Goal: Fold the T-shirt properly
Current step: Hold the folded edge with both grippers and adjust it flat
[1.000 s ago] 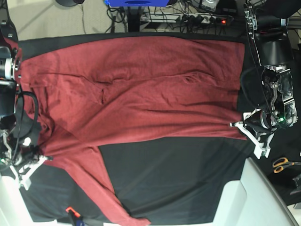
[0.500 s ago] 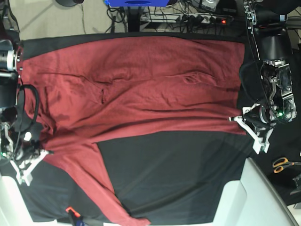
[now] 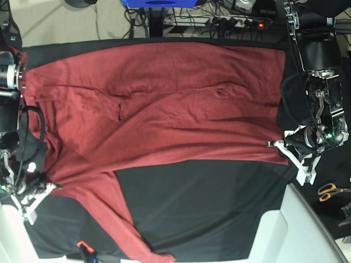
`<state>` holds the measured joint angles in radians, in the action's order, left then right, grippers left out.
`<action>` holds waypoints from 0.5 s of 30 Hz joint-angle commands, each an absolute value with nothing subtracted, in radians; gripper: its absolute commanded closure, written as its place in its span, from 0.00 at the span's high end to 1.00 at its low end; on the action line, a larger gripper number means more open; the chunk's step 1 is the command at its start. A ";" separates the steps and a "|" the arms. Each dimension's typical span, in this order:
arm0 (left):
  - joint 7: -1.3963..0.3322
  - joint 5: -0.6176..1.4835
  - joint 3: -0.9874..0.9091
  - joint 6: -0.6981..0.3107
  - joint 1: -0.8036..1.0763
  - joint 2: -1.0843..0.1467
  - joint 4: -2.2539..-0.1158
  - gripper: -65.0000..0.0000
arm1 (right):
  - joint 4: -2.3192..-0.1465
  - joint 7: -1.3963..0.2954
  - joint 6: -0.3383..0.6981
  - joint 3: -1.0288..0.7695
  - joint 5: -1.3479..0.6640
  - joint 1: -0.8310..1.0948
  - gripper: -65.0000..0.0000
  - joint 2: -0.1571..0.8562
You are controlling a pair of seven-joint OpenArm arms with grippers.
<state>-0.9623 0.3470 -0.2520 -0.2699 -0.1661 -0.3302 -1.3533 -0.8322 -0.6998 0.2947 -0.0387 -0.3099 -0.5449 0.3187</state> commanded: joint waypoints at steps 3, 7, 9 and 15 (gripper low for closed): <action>-0.951 0.352 -0.259 -0.271 -0.191 -0.348 -1.372 0.00 | -0.852 -0.677 0.294 -0.039 -0.315 -0.584 0.00 0.335; -0.951 0.352 -0.257 -0.271 -0.209 -0.348 -1.366 0.00 | -0.852 -0.656 0.295 -0.039 -0.315 -0.585 0.00 0.335; -0.951 0.352 -0.257 -0.271 -0.213 -0.348 -1.365 0.00 | -0.851 -0.634 0.295 -0.039 -0.315 -0.584 0.00 0.335; -0.951 0.352 -0.255 -0.271 -0.225 -0.348 -1.371 0.00 | -0.848 -0.628 0.297 -0.039 -0.315 -0.584 0.00 0.335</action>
